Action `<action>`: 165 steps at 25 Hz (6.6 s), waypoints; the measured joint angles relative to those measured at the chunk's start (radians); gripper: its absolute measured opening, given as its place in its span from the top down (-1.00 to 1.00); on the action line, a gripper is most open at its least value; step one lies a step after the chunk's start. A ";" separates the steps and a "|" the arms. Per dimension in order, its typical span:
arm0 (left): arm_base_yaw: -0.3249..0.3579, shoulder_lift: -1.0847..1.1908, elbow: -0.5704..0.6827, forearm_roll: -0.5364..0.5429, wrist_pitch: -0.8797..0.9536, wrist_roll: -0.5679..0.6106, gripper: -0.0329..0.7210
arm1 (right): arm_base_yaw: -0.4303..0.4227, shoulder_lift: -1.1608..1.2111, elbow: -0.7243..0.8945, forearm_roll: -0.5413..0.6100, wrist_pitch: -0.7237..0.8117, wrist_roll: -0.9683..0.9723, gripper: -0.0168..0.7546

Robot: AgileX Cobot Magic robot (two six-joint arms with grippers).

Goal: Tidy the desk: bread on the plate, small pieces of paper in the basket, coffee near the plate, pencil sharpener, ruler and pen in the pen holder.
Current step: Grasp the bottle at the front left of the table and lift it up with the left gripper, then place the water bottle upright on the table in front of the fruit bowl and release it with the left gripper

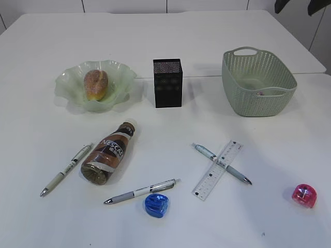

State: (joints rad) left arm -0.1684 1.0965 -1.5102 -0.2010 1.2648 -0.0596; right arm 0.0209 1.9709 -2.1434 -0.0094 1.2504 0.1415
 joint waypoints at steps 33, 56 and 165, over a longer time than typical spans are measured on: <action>-0.219 0.870 -0.256 0.120 -0.027 0.052 -0.40 | 0.000 -0.626 0.833 0.150 0.000 -0.002 -0.47; -0.258 1.100 -0.363 0.109 -0.048 0.080 -0.68 | 0.000 -0.635 0.834 0.152 0.000 -0.002 -0.47; -0.057 0.182 0.710 0.268 -1.325 0.011 0.20 | 0.000 -0.635 0.834 0.144 0.000 -0.002 -0.47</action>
State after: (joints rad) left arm -0.2252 1.2783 -0.8000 0.0675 -0.0599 -0.0481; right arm 0.0209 1.3362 -1.3090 0.1349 1.2501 0.1393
